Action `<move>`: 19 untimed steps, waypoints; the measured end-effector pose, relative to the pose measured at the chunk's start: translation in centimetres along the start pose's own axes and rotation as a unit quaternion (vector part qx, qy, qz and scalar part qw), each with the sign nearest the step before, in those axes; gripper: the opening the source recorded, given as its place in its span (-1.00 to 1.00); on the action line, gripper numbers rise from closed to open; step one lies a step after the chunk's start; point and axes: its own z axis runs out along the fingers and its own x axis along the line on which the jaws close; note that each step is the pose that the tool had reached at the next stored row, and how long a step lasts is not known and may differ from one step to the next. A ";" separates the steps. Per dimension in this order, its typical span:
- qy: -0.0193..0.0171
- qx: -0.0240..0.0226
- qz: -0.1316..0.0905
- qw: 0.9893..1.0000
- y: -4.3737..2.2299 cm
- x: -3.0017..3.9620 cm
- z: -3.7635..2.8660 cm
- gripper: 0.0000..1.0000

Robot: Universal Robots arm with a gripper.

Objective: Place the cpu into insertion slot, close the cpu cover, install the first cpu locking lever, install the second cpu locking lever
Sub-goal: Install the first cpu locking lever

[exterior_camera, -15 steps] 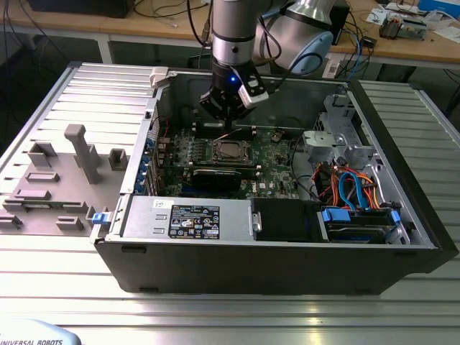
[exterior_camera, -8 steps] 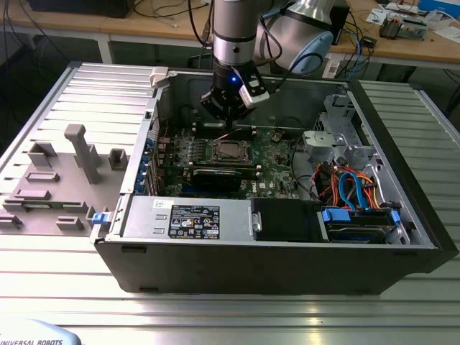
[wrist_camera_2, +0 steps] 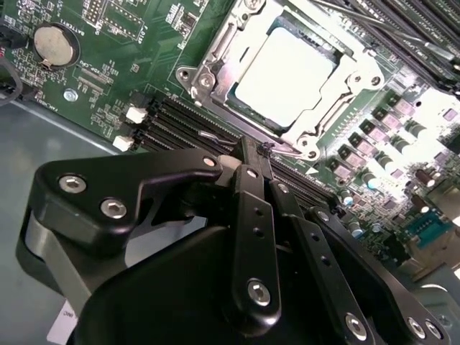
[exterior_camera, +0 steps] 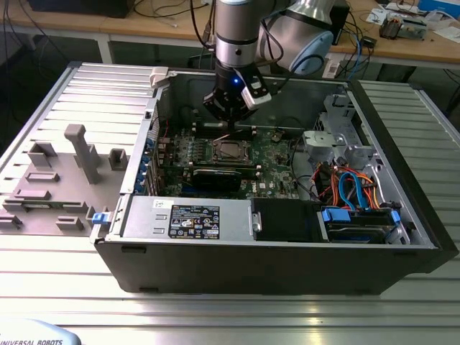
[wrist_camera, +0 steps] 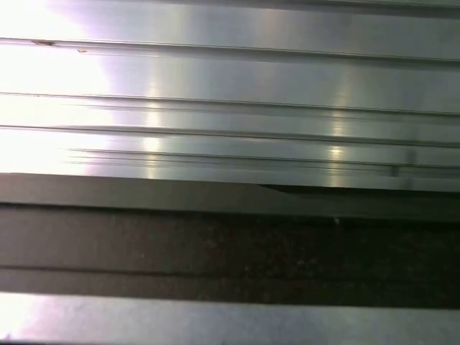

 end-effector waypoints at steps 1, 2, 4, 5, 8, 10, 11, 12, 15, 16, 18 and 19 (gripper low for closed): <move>0.000 0.000 0.000 1.000 0.00 -0.04 0.06 -0.79; 0.000 0.000 0.000 1.000 0.00 -0.09 0.15 -0.79; 0.000 0.000 0.000 1.000 0.00 -0.17 0.32 -0.79; 0.000 0.000 0.000 1.000 -0.01 -0.21 0.42 -0.79; 0.000 0.000 0.000 1.000 -0.01 -0.33 0.75 -0.79; 0.000 0.000 0.000 1.000 -0.01 -0.38 0.85 -0.79; 0.000 0.000 0.000 1.000 -0.01 -0.44 0.88 -0.79; 0.000 0.000 0.000 1.000 -0.01 -0.52 0.89 -0.79; 0.000 0.000 0.000 1.000 -0.02 -0.76 0.91 -0.79; 0.000 0.000 0.000 1.000 -0.03 -0.82 0.91 -0.79; 0.001 -0.001 0.002 1.000 -0.03 -0.92 0.93 -0.79; 0.002 -0.003 0.003 1.000 -0.03 -0.95 0.94 -0.79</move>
